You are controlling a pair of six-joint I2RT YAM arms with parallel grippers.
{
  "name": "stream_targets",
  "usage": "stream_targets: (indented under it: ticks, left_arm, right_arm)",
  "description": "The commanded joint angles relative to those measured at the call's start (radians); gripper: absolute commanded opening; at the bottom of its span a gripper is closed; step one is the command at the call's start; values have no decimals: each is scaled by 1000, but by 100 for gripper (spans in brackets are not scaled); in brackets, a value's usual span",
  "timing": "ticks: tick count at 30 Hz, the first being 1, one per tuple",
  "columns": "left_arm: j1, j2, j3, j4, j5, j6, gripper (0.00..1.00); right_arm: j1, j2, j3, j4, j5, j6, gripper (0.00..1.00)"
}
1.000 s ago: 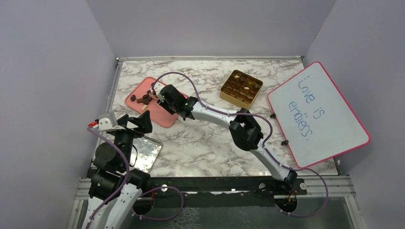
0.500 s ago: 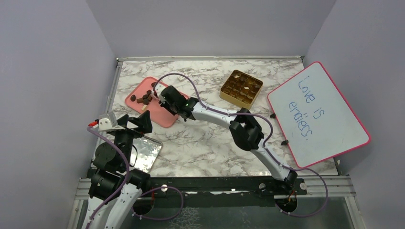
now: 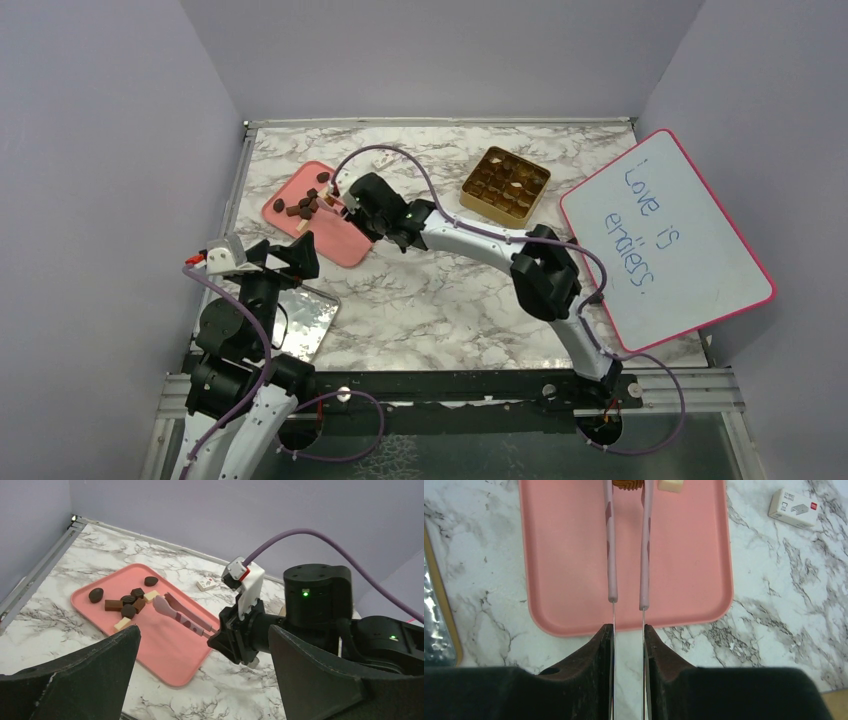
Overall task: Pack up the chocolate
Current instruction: Pick up the fake chocolate from the plate.
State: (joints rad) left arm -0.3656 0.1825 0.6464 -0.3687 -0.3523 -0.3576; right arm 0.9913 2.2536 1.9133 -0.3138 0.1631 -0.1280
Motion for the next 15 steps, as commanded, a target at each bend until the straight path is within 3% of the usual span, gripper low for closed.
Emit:
stream_targets:
  ticks: [1, 15]
  left_arm:
    - [5, 8, 2, 0, -4, -5, 99]
    - [5, 75, -14, 19, 68, 0, 99]
  right_arm:
    - [-2, -123, -58, -3, -19, 36, 28]
    - [-64, -411, -323, -94, 58, 197, 28]
